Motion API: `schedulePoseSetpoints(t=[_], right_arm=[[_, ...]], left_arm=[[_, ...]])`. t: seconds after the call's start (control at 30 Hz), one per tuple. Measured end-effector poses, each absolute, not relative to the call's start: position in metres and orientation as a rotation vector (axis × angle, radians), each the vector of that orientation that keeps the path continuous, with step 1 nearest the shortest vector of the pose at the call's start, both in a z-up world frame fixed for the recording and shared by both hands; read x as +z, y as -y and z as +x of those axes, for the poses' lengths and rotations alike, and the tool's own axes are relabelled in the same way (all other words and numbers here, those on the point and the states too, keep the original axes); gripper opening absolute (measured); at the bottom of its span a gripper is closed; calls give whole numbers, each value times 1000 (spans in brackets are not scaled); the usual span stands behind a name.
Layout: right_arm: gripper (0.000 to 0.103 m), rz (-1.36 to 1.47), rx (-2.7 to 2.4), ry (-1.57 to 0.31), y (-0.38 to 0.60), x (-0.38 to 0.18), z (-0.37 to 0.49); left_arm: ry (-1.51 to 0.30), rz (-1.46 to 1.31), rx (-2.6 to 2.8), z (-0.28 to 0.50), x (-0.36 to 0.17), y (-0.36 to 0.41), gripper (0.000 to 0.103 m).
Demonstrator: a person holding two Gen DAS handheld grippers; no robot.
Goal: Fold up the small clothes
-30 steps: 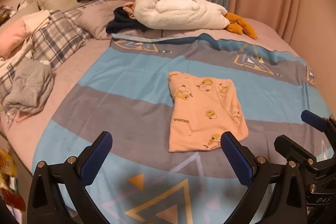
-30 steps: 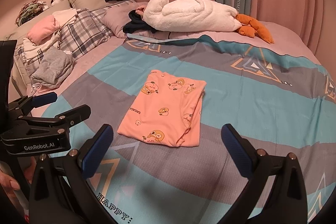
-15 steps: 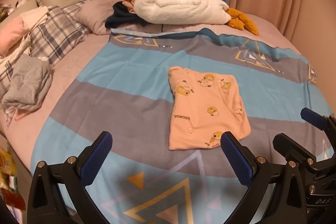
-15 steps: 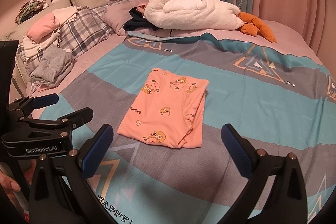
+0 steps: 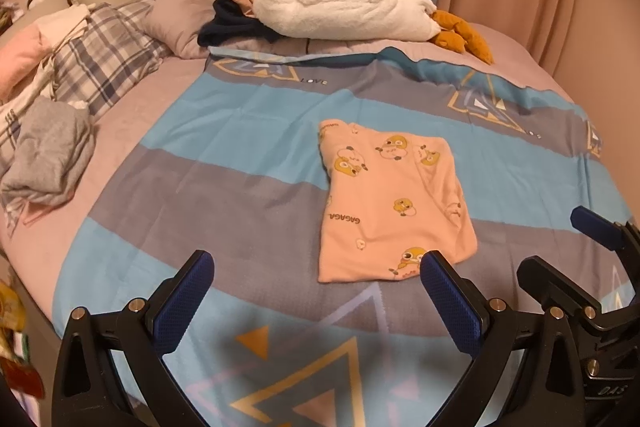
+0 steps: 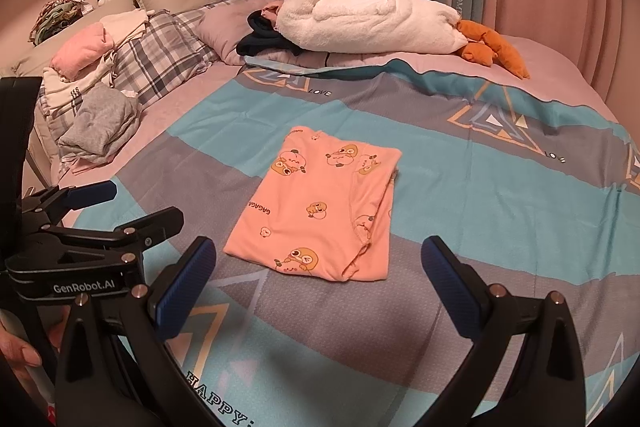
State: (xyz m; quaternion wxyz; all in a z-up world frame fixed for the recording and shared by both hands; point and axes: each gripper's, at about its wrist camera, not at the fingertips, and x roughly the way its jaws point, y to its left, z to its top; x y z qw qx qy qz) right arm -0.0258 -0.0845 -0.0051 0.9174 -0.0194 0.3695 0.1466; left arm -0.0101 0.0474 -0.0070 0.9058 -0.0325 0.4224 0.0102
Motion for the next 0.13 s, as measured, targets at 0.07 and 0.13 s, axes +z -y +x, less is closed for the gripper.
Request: schedulePoseSetpoints(t=[0.07, 0.13], right_arm=[[103, -41, 300, -760, 83, -6, -26], [103, -39, 301, -761, 83, -6, -26]], left_arm=[[-873, -67, 21, -10, -7, -48, 102], [-871, -66, 22, -10, -7, -48, 102]])
